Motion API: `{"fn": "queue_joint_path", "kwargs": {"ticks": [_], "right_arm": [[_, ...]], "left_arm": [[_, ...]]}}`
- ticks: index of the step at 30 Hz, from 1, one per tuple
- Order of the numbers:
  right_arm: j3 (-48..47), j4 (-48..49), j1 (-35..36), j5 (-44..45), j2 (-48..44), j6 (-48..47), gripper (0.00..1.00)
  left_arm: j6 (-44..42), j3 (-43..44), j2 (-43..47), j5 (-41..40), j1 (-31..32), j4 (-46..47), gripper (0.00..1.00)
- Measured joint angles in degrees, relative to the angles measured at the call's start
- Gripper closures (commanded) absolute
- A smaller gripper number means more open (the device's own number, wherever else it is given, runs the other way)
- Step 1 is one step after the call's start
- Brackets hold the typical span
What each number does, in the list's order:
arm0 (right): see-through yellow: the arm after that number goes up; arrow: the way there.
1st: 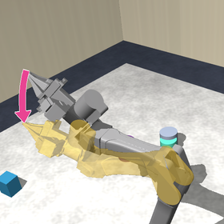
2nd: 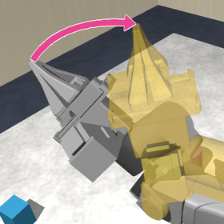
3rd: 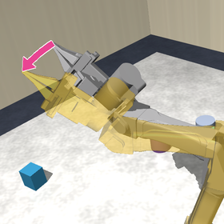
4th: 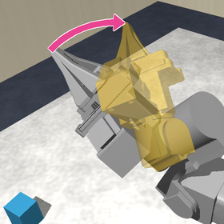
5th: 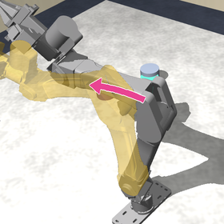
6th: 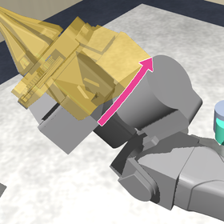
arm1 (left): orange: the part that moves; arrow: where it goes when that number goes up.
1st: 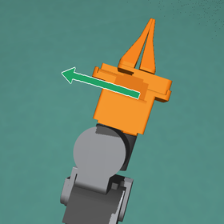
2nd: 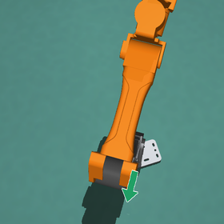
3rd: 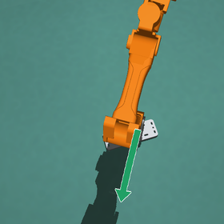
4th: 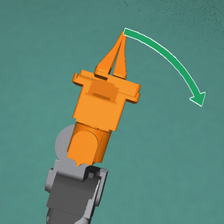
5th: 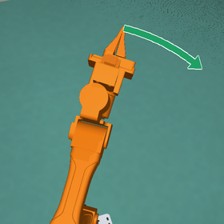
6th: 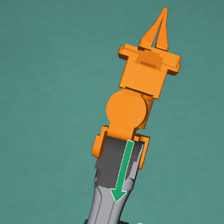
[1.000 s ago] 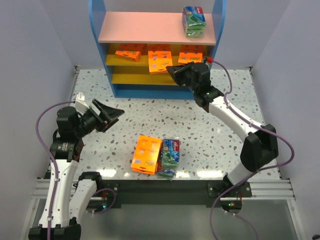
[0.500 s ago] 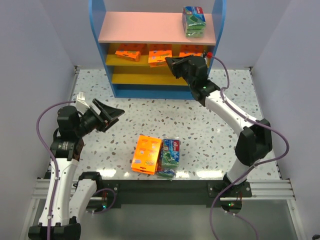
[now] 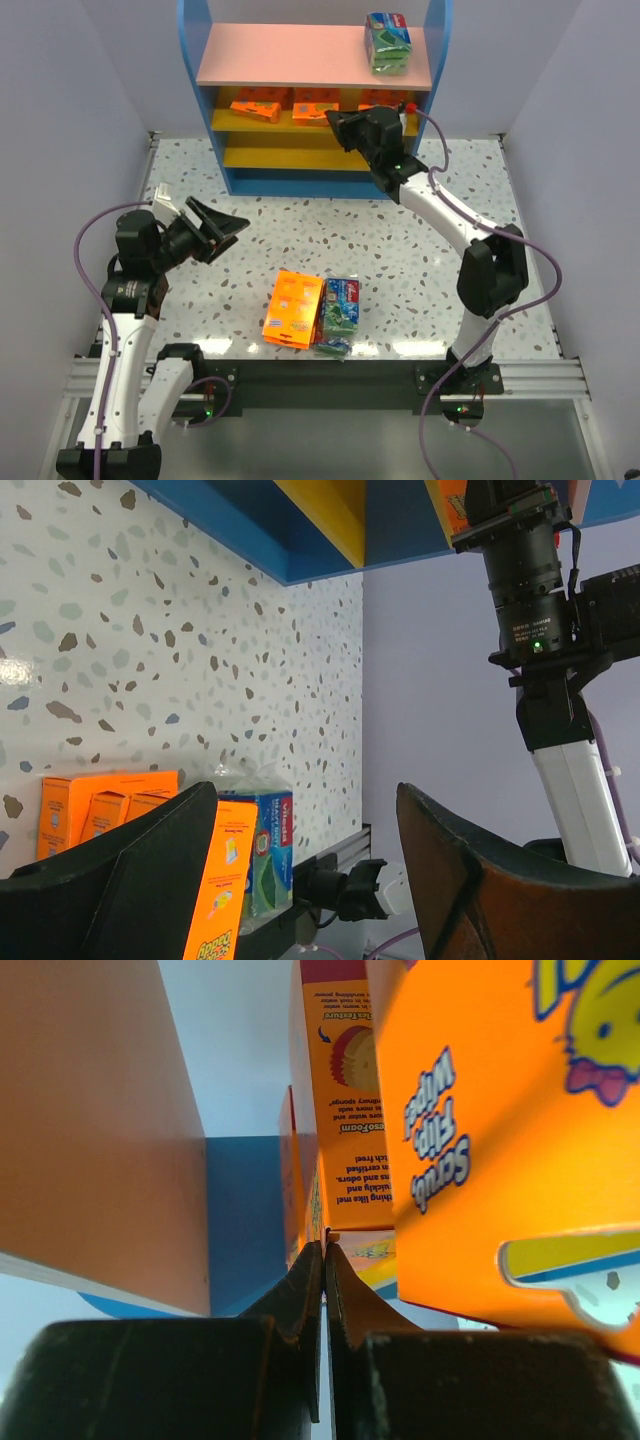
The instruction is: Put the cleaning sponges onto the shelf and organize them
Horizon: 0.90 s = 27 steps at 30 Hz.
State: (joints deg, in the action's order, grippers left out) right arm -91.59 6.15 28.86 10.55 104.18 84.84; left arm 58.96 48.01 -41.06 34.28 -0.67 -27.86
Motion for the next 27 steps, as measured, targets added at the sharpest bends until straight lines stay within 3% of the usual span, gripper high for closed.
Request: {"fn": "queue_joint_path", "kwargs": {"ticks": [3,9,10,16,22,27], "right_arm": [[-1.9,-0.07,0.0,-0.04,1.2,0.04,0.95],[-4.85,-0.13,0.0,-1.27,2.89,-0.04,0.69],[-5.07,-0.11,0.0,-1.51,2.93,-0.15,0.59],[-3.69,1.16,0.07,-3.45,1.57,-1.22,0.34],[4.15,0.35,0.09,-6.27,-7.43,-2.91,0.23],[11.74,-1.68,0.04,-11.67,-17.44,-4.66,0.21]], "left_arm": [[0.0,0.0,-0.2,0.0,0.0,0.0,0.22],[0.0,0.0,-0.2,0.0,0.0,0.37,0.22],[0.0,0.0,-0.2,0.0,0.0,0.44,0.22],[0.02,-0.02,-0.17,0.0,0.0,0.44,0.2],[0.0,-0.11,-0.11,-0.17,0.0,0.26,0.18],[-0.09,-0.46,0.96,-1.29,0.0,-1.46,0.18]]}}
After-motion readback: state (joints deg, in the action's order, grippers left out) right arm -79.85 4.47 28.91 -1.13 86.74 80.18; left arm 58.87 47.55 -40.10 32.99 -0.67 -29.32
